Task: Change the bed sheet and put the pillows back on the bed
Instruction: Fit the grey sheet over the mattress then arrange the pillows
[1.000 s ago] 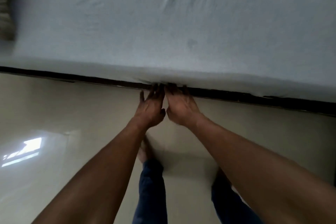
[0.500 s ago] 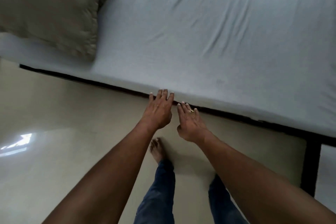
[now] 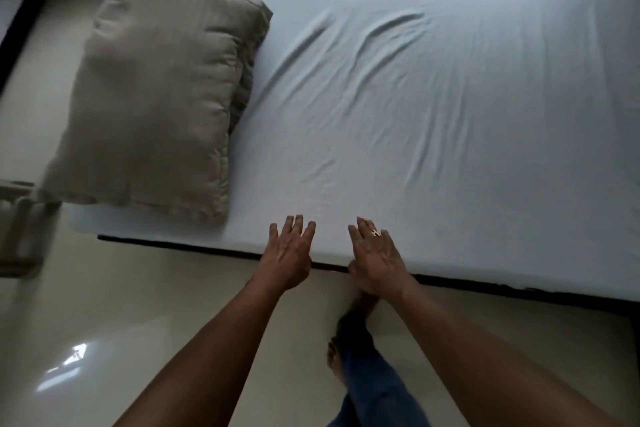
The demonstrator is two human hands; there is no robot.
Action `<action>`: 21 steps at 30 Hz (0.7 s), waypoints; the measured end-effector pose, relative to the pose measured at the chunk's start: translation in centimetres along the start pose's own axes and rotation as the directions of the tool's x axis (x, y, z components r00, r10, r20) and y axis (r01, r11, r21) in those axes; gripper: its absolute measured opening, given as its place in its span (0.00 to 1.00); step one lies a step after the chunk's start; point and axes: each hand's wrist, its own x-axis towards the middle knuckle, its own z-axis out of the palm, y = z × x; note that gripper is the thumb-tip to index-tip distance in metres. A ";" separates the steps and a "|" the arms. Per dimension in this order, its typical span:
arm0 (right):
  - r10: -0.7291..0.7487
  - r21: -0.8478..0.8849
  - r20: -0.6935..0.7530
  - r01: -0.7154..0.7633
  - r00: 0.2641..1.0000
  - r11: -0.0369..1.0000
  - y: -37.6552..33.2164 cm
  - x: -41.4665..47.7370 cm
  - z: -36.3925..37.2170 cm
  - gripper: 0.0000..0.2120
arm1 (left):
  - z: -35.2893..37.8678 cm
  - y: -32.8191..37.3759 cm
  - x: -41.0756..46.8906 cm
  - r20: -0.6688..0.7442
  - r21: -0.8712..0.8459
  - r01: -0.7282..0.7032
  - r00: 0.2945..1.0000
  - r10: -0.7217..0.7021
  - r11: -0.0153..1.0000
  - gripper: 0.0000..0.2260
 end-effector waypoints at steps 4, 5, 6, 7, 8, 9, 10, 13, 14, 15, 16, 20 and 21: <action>-0.029 -0.014 0.018 0.029 0.999 0.999 1.5 3.8 -1.3 0.37 | -1.2 -1.4 3.7 -0.001 -0.017 0.021 1.000 -0.021 1.000 0.32; -0.038 -0.028 0.017 0.038 0.999 0.999 1.8 5.3 -1.8 0.36 | -1.5 -2.0 4.9 -0.010 -0.027 0.040 0.999 -0.041 0.999 0.32; -0.042 -0.041 0.012 0.042 0.999 0.998 2.1 6.6 -2.2 0.36 | -1.6 -2.5 6.0 -0.015 -0.032 0.054 0.998 -0.055 0.998 0.31; -0.042 -0.051 0.007 0.042 0.999 0.998 2.2 7.8 -2.7 0.36 | -1.8 -3.1 6.8 -0.011 -0.030 0.062 0.998 -0.062 0.998 0.31; -0.040 -0.047 0.007 0.040 0.999 0.998 2.3 9.2 -3.3 0.36 | -1.9 -3.8 7.8 0.008 -0.029 0.068 0.998 -0.068 0.997 0.31; -0.042 -0.043 0.005 0.042 0.999 0.998 2.2 10.2 -3.8 0.36 | -2.0 -4.3 8.4 0.029 -0.034 0.082 0.996 -0.081 0.996 0.31; -0.050 -0.031 -0.007 0.049 0.999 0.998 2.0 11.4 -4.5 0.36 | -2.3 -4.9 9.0 0.044 -0.046 0.098 0.994 -0.096 0.994 0.31; -0.084 -0.003 -0.042 0.084 0.996 0.996 0.8 13.8 -6.7 0.36 | -3.8 -6.2 10.8 0.040 -0.070 0.098 0.995 -0.096 0.993 0.31; -0.104 -0.014 -0.043 0.103 0.994 0.995 0.3 14.7 -7.2 0.36 | -4.3 -6.7 11.6 0.025 -0.072 0.089 0.996 -0.087 0.993 0.31; -0.121 -0.021 -0.037 0.120 0.992 0.993 0.0 15.8 -7.7 0.36 | -4.8 -7.1 12.7 0.015 -0.081 0.082 0.997 -0.081 0.993 0.31; -0.134 -0.023 -0.033 0.133 0.990 0.991 -0.3 17.0 -8.0 0.36 | -5.3 -7.4 13.9 0.011 -0.092 0.079 0.997 -0.079 0.993 0.30; -0.126 -0.026 -0.031 0.125 0.992 0.992 -0.8 22.9 -8.5 0.36 | -6.8 -9.3 20.3 0.028 -0.102 0.071 0.997 -0.068 0.992 0.31; -0.119 -0.025 -0.030 0.118 0.992 0.993 -0.8 24.3 -8.5 0.36 | -7.1 -9.8 21.9 0.030 -0.107 0.066 0.998 -0.064 0.992 0.31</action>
